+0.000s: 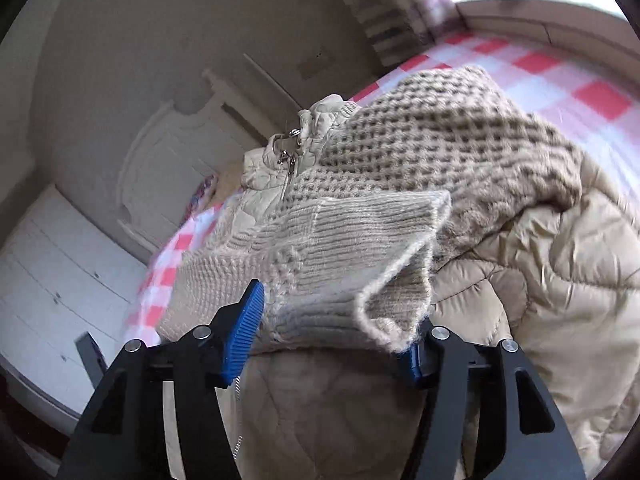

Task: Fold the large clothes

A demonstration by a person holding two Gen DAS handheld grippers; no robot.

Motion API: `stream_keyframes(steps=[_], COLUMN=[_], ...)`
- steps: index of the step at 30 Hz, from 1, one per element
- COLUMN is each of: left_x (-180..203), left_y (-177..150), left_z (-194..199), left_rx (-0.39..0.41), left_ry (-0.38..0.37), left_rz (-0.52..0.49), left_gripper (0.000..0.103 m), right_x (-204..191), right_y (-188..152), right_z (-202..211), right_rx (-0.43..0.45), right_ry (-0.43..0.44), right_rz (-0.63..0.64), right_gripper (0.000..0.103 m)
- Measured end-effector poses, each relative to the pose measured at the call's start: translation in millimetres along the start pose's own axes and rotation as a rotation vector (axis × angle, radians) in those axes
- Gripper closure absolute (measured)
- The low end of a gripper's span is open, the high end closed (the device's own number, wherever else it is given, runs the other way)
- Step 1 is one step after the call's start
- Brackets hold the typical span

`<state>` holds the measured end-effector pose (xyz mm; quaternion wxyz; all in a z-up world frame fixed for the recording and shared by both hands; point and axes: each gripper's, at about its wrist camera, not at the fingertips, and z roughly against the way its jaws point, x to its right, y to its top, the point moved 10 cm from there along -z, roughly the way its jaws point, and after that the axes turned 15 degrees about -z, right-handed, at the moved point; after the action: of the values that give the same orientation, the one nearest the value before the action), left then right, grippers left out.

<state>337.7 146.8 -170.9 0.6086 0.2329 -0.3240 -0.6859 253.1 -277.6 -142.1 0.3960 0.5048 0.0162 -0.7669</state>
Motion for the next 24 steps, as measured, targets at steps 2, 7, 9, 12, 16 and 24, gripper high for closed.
stream_keyframes(steps=[2,7,9,12,16,24], left_x=[0.2,0.8,1.0,0.1,-1.1,-0.8], left_y=[-0.2,-0.6,-1.1,-1.3,-1.6,-1.2], left_z=[-1.3,-2.3,-2.7,-2.6,-1.8,-1.9], left_rx=[-0.005,-0.008,-0.010,-0.009,-0.007,-0.007], left_ry=[-0.002,-0.008,-0.006,-0.006,-0.003,-0.008], left_rz=[-0.002,-0.001,-0.004,0.000,0.006,0.004], left_gripper=[0.007,0.007,0.007,0.007,0.007,0.007], right_x=[-2.0,-48.1,-90.5,-165.3,-165.2,8.4], right_y=[3.3,18.6,25.2,28.8,45.1,61.8], right_z=[-1.7,5.8,11.8,36.4,26.1,-22.8], right_rx=[0.017,0.109,0.168,0.327,0.346,0.012], right_ry=[-0.003,-0.023,0.000,0.068,0.015,-0.219], right_rz=[0.023,0.215,0.359,0.628,0.651,0.150], right_gripper=[0.055,0.090,0.090,0.090,0.090,0.070])
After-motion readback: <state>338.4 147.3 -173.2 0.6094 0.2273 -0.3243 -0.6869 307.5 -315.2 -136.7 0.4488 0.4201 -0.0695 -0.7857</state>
